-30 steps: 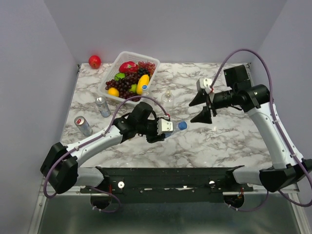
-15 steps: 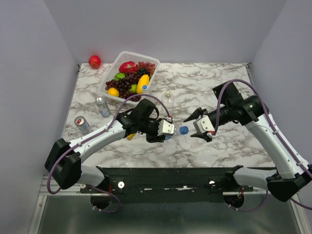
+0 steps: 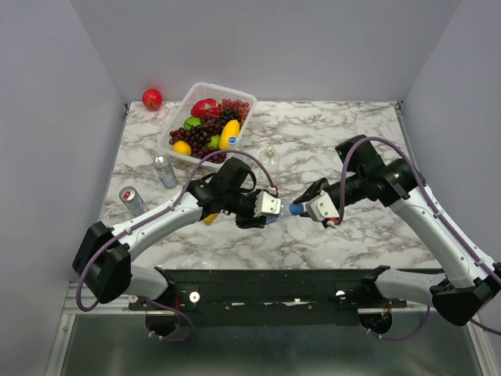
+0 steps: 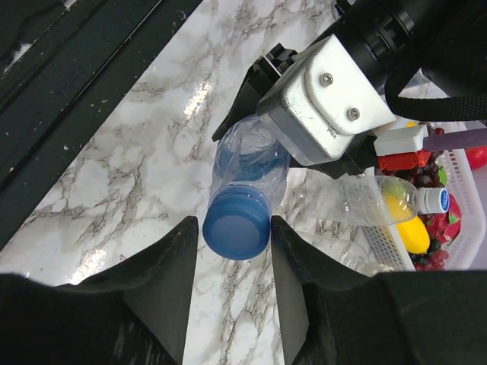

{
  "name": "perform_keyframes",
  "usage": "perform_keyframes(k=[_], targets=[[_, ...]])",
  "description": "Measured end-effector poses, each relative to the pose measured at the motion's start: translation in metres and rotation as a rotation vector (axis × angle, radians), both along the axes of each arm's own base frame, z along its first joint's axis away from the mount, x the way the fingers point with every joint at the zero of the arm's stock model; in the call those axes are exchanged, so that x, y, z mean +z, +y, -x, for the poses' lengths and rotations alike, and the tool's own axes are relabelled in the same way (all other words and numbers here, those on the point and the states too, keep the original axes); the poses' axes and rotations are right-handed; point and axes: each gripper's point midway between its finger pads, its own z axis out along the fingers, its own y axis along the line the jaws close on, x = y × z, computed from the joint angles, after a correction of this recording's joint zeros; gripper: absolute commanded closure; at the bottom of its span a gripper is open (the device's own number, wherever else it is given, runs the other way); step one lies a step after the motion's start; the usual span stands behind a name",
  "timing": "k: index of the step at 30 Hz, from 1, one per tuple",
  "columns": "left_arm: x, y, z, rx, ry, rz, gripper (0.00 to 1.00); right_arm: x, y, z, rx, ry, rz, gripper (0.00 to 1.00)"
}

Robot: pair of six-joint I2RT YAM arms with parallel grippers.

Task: Screw on the bottle caps

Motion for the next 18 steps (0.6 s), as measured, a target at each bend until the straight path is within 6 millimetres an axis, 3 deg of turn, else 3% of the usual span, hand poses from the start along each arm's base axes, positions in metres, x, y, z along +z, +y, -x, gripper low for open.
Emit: perform_keyframes(k=[8,11,16,18], targets=[[0.002,0.000,-0.006,0.044,0.010,0.005,1.00,0.004,0.005,-0.009,-0.127,0.110,-0.006,0.76],[0.003,0.000,-0.019,0.130,-0.014,0.010,1.00,0.008,0.010,-0.025,-0.268,0.242,0.011,0.81],[0.009,0.018,-0.049,0.376,-0.075,0.000,1.00,0.012,0.025,-0.062,-0.545,0.558,0.033,0.87],[0.009,0.024,-0.056,0.439,-0.083,-0.015,1.00,0.009,0.029,-0.073,-0.649,0.695,0.044,0.96]])
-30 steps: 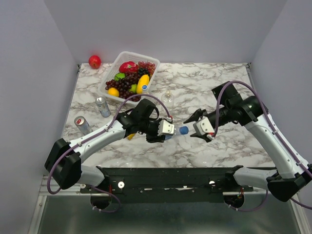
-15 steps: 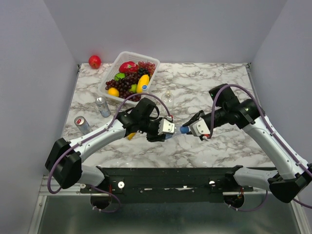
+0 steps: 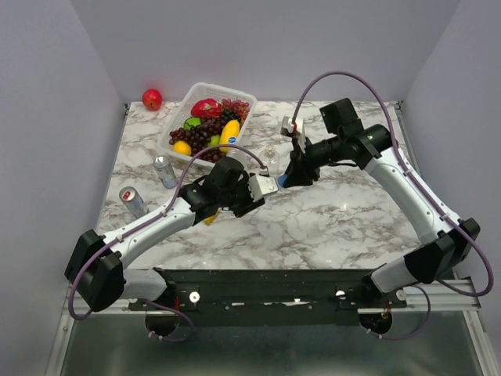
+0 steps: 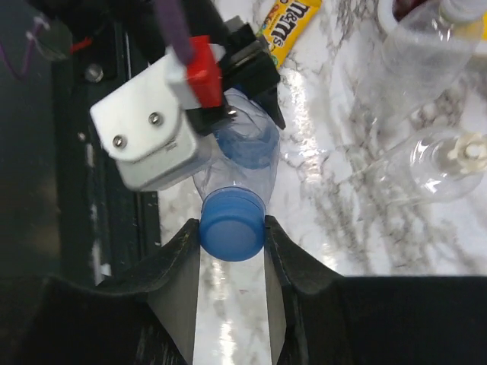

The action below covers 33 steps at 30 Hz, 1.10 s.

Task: Screw on the bottle caps

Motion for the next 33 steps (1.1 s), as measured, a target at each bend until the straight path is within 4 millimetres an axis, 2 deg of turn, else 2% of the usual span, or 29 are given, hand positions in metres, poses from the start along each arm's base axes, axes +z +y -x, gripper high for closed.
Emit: perform_keyframes(k=[1,4,5,6,7,8,12,14,16,19,21,24,26,33], targets=[[-0.001,0.002,-0.002,0.021,0.000,-0.006,1.00,-0.002,0.001,-0.004,-0.050,0.067,-0.001,1.00],[-0.003,0.009,-0.008,0.085,-0.005,-0.030,1.00,-0.009,0.001,-0.012,-0.209,0.266,-0.016,1.00],[-0.004,0.010,-0.009,0.096,-0.007,-0.035,1.00,-0.010,0.000,-0.013,-0.260,0.338,-0.026,0.97],[-0.004,0.011,-0.009,0.106,-0.009,-0.038,1.00,-0.011,0.000,-0.015,-0.306,0.412,-0.042,0.81],[-0.004,0.012,-0.010,0.120,-0.008,-0.040,1.00,-0.012,-0.001,-0.017,-0.342,0.492,-0.063,0.73],[-0.004,0.012,-0.010,0.128,-0.006,-0.040,1.00,-0.014,-0.002,-0.019,-0.373,0.568,-0.082,0.70],[-0.005,0.011,-0.011,0.156,0.003,-0.021,1.00,-0.014,-0.004,-0.042,-0.416,0.763,-0.156,0.45],[-0.002,0.008,-0.015,0.164,-0.010,0.005,1.00,-0.004,-0.006,-0.051,-0.396,0.779,-0.194,0.40],[0.005,0.005,-0.016,0.153,-0.028,0.042,1.00,0.011,-0.012,-0.060,-0.348,0.694,-0.242,0.31],[0.015,-0.001,-0.008,0.100,-0.014,0.105,1.00,0.035,-0.022,-0.056,-0.231,0.485,-0.314,0.25],[0.023,-0.005,-0.004,0.060,0.008,0.163,1.00,0.047,-0.026,-0.039,-0.146,0.334,-0.373,0.24],[0.037,-0.013,0.002,0.005,0.050,0.259,1.00,0.060,-0.027,-0.009,-0.051,0.220,-0.438,0.21],[0.046,-0.019,0.007,-0.033,0.082,0.320,1.00,0.069,-0.024,-0.001,0.007,0.155,-0.469,0.20],[0.062,-0.040,0.029,-0.159,0.185,0.434,1.00,0.066,-0.008,-0.001,0.074,0.097,-0.515,0.22]])
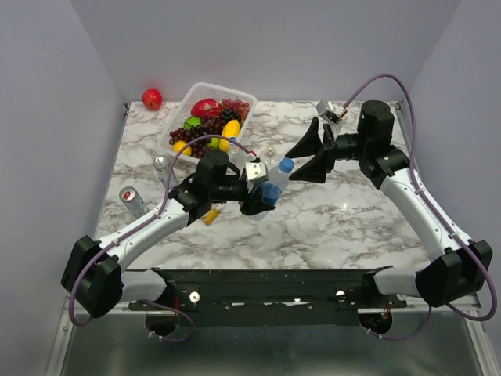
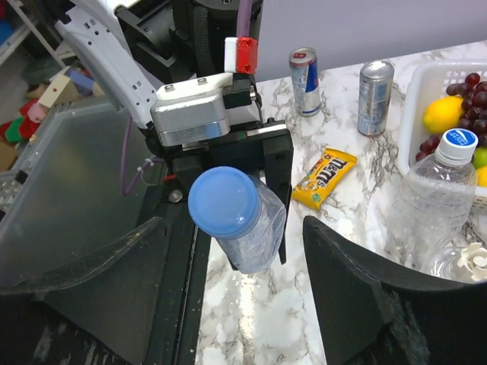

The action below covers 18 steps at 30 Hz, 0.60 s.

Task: Screw on the bottle caps

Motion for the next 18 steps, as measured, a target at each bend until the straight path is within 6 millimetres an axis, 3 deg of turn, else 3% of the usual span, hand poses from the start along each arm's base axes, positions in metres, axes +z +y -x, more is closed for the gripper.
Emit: perform_keyframes(k=[11,14,15,18], targets=[[0.010,-0.009,0.003,-0.037,0.031,0.049,1.00,0.016,0.012,-0.011,-0.012,0.077,-0.096,0.40],[0.011,-0.009,0.002,-0.032,0.033,0.054,1.00,0.018,0.014,-0.008,-0.006,0.091,-0.105,0.52],[0.012,-0.009,0.002,-0.030,0.034,0.055,1.00,0.018,0.016,-0.008,-0.006,0.098,-0.108,0.61],[0.011,-0.009,-0.002,-0.003,0.041,0.053,1.00,0.020,0.018,-0.012,-0.049,0.100,-0.121,0.69]])
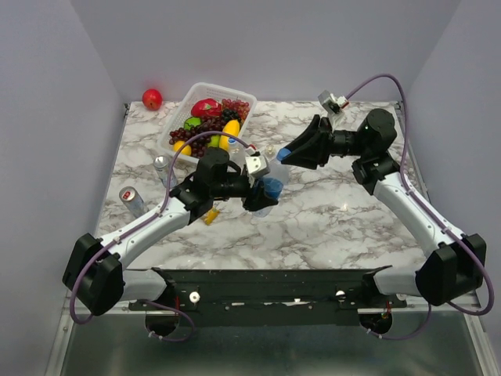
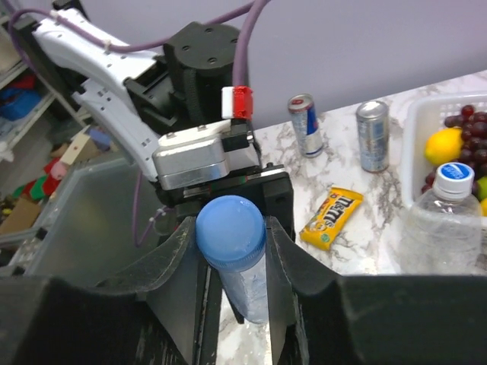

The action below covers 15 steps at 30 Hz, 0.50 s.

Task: Screw on the bottle caps

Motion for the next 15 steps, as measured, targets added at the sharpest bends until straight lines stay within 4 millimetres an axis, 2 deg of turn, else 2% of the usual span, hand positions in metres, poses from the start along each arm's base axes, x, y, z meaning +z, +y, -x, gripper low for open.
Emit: perform_keyframes(k=[8,11,12,15], targets=[[0.011,-0.015,-0.029,0.287,-0.056,0.006,1.00,0.019,-0.001,-0.018,-0.281,-0.053,-0.016,0.77],[0.013,-0.013,-0.045,0.425,-0.053,0.003,1.00,0.020,-0.004,-0.030,-0.386,-0.024,0.002,0.60],[0.011,-0.011,-0.048,0.452,-0.051,-0.001,1.00,0.019,-0.005,-0.033,-0.408,-0.018,0.009,0.46],[0.006,-0.008,-0.052,0.475,-0.041,-0.014,1.00,0.013,-0.006,-0.036,-0.426,-0.012,0.031,0.36]])
